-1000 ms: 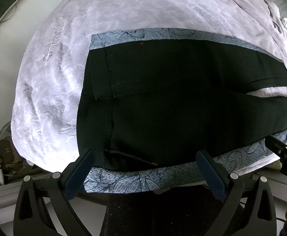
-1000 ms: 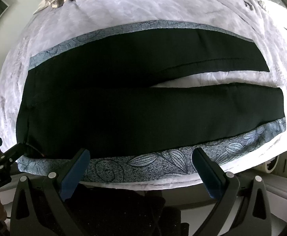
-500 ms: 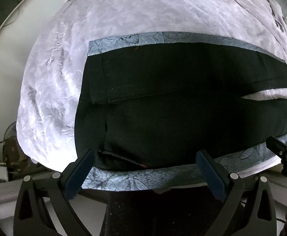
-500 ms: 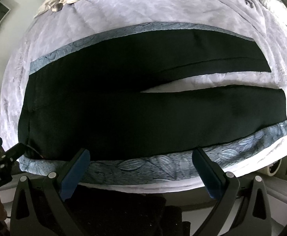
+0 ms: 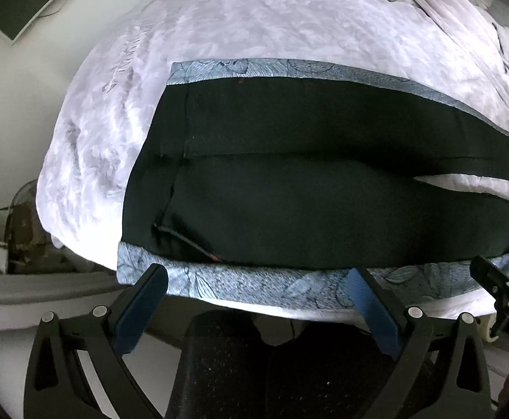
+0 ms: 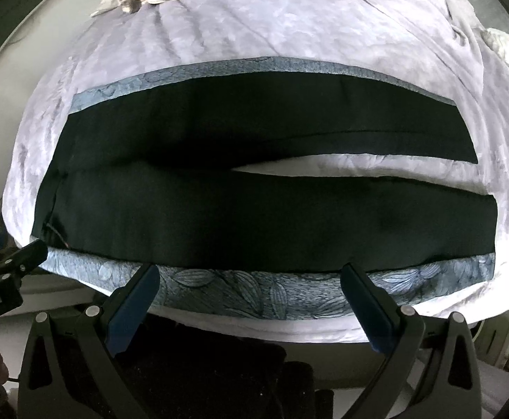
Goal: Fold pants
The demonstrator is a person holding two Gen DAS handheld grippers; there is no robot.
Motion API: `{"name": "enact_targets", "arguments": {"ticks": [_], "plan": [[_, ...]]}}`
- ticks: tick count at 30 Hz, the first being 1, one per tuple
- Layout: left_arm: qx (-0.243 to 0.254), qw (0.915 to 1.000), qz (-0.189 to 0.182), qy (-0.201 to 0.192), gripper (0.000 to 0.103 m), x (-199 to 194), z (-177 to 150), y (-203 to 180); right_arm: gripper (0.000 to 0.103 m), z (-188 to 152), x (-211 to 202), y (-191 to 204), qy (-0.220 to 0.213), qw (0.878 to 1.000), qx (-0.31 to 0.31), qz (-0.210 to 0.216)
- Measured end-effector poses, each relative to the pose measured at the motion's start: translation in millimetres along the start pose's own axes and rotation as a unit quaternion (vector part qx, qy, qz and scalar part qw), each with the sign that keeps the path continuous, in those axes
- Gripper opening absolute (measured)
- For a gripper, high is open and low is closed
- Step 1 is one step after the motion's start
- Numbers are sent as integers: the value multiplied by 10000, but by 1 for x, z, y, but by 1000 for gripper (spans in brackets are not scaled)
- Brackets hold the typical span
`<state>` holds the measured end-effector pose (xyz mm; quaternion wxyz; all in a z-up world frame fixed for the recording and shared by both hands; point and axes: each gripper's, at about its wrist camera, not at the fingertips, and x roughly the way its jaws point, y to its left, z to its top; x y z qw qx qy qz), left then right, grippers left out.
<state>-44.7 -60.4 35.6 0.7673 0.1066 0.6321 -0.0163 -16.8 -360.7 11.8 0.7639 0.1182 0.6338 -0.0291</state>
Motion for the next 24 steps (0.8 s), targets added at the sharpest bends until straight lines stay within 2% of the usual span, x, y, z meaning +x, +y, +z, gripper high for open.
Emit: {"name": "enact_targets", "arguments": {"ticks": [7, 13, 24], "plan": [[-203, 9997, 113, -79, 103, -7, -8, 5, 103, -1, 0, -8, 25, 9999, -96, 102], [-87, 9993, 300, -215, 103, 0, -7, 14, 103, 1, 3, -2, 13, 9999, -77, 89], [174, 9992, 163, -321, 103, 23, -9, 50, 103, -4, 17, 30, 14, 9998, 185, 0]]}}
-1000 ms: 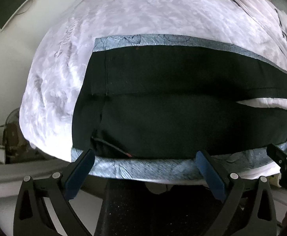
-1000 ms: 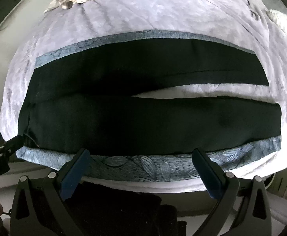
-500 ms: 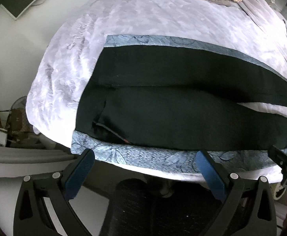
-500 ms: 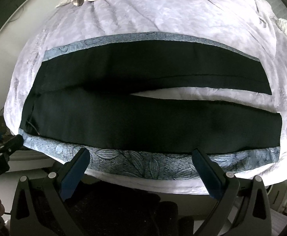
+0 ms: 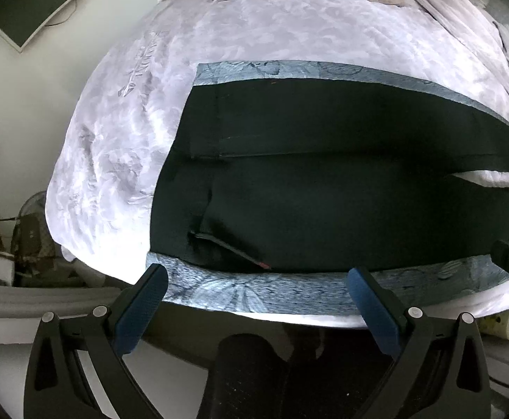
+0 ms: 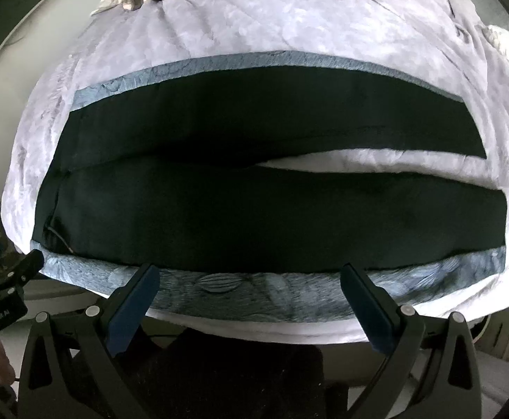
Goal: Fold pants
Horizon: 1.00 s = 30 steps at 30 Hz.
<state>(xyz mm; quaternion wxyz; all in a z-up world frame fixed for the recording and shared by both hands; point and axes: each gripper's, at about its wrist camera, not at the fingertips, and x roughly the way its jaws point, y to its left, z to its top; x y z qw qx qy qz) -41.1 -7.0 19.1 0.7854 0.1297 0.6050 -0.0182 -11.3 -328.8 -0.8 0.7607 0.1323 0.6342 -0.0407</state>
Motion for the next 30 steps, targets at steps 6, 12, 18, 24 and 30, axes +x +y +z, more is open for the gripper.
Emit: {"name": "enact_targets", "arguments": {"ticks": [6, 12, 18, 24, 30], "plan": [[37, 10000, -70, -44, 103, 7, 0, 16, 103, -7, 2, 20, 3, 10000, 11, -64], [89, 9998, -153, 5, 103, 15, -1, 24, 103, -11, 2, 28, -28, 9999, 101, -103], [73, 9998, -166, 40, 103, 20, -3, 30, 103, -14, 6, 31, 27, 9997, 192, -112], [45, 9998, -197, 93, 103, 25, -4, 32, 103, -14, 8, 34, 64, 9997, 203, -112], [76, 9997, -193, 136, 103, 29, -5, 32, 103, -15, 10, 34, 88, 9996, 221, -126]]}}
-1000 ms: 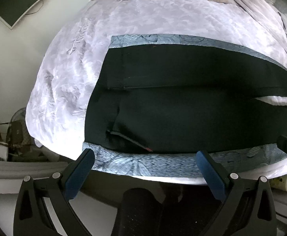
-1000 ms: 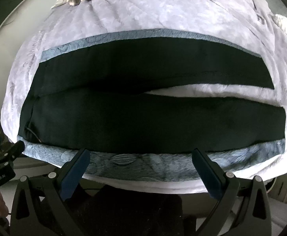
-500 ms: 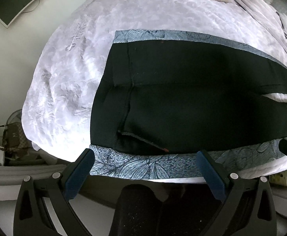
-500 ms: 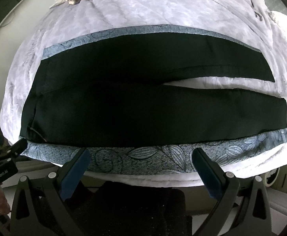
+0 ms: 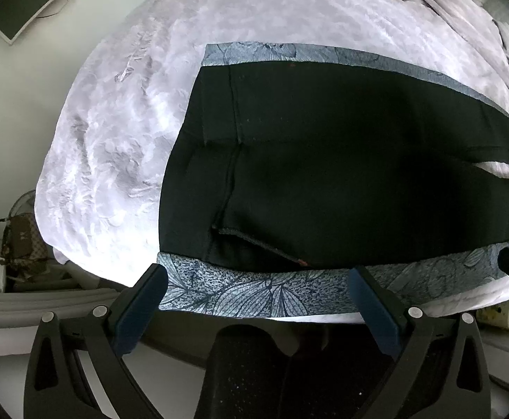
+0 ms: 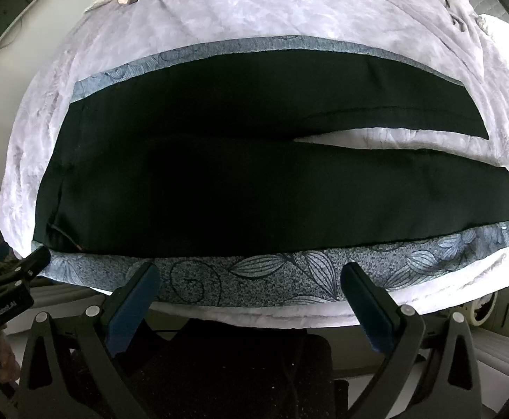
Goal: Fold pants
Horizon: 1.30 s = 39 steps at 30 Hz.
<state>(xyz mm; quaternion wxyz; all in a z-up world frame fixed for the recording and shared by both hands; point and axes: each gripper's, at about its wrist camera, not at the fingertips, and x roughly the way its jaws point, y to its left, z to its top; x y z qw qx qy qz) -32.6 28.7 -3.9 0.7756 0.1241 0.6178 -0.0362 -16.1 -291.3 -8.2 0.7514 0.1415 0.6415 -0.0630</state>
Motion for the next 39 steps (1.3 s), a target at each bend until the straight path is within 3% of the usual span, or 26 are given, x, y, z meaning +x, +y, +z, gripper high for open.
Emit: {"name": "enact_targets", "arguments": {"ticks": [19, 21, 24, 26, 28, 31, 34, 39], "plan": [[82, 9999, -34, 147, 103, 11, -2, -5, 103, -5, 10, -6, 85, 9998, 137, 114], [26, 9997, -213, 116, 103, 12, -2, -3, 103, -5, 10, -7, 58, 9997, 164, 185], [-295, 9959, -854, 54, 103, 17, -2, 7, 103, -4, 11, -13, 11, 9981, 309, 540], [-472, 9902, -1314, 72, 103, 25, -3, 15, 103, -6, 16, -26, 2, 9915, 630, 1137], [-528, 9867, -1535, 82, 103, 31, -5, 19, 101, -12, 23, -41, 41, 9807, 980, 1693], [-647, 9786, -1949, 157, 103, 41, -10, 28, 73, -28, 40, -66, 237, 9557, 1502, 2521], [-844, 9672, -2373, 328, 96, 52, -15, 36, 72, -50, 61, -86, 470, 9321, 1832, 3088], [-1071, 9583, -2614, 446, 96, 63, -24, 41, 72, -61, 88, -88, 505, 9137, 1971, 3518]]}}
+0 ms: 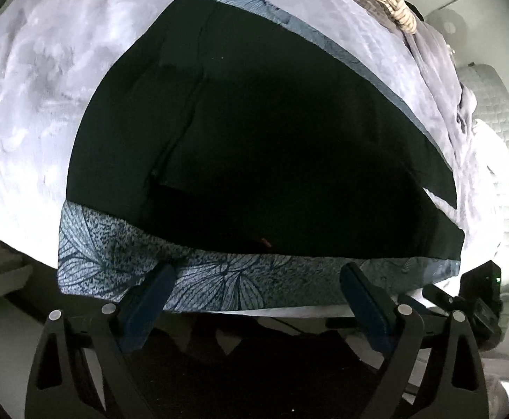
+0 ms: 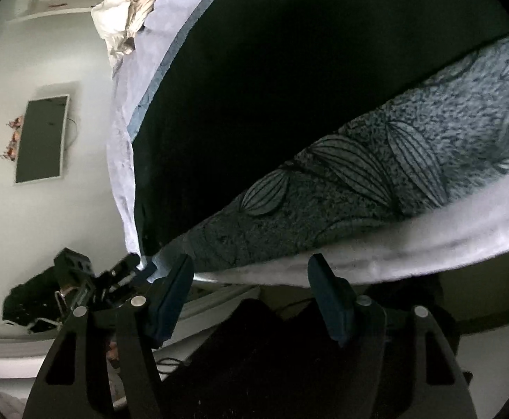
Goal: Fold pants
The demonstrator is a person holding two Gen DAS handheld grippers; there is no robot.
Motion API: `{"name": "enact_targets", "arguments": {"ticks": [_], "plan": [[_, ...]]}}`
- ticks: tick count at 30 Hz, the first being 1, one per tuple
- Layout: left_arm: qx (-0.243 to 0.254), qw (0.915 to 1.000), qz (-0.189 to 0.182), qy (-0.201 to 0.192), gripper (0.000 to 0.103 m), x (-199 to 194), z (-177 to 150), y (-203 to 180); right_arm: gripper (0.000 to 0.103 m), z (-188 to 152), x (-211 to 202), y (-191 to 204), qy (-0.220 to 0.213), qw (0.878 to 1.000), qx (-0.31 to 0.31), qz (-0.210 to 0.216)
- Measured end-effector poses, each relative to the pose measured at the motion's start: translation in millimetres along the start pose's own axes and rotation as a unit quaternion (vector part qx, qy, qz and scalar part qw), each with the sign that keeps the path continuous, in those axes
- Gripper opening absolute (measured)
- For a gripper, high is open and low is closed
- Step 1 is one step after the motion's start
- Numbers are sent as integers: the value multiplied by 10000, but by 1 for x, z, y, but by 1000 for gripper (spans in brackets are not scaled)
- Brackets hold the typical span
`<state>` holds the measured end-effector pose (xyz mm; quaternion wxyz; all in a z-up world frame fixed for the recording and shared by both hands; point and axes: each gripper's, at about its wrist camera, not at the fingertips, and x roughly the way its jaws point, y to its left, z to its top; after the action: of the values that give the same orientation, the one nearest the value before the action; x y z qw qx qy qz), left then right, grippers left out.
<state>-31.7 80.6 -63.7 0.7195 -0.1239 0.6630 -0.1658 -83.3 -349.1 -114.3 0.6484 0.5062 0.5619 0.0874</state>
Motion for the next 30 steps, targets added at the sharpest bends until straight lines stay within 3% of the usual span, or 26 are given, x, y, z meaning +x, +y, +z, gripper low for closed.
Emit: {"name": "enact_targets", "arguments": {"ticks": [5, 11, 15, 18, 22, 27, 29, 30], "plan": [[-117, 9999, -115, -24, 96, 0, -4, 6, 72, 10, 15, -3, -143, 9974, 241, 660], [-321, 9989, -327, -11, 96, -8, -12, 23, 72, 11, 66, 14, 360, 9920, 252, 1184], [-553, 9968, -578, 10, 96, -12, -22, 34, 72, 21, 74, 61, 323, 9866, -12, 1596], [-776, 9920, -994, 37, 96, -15, -31, 38, 73, 31, 60, 91, 164, 9828, -285, 1818], [-1057, 9838, -1443, -119, 96, -14, -25, 35, 73, 39, 49, 115, 139, 9796, -508, 1937], [-1610, 9771, -1307, -469, 96, -7, 6, 45, 73, 35, 52, 101, 302, 9833, -514, 1720], [-1708, 9768, -1189, -509, 90, -8, 12, 49, 73, 32, 57, 87, 323, 9866, -399, 1547], [-1688, 9784, -1090, -495, 77, -6, 13, 49, 73, 31, 58, 78, 294, 9883, -328, 1460]]}}
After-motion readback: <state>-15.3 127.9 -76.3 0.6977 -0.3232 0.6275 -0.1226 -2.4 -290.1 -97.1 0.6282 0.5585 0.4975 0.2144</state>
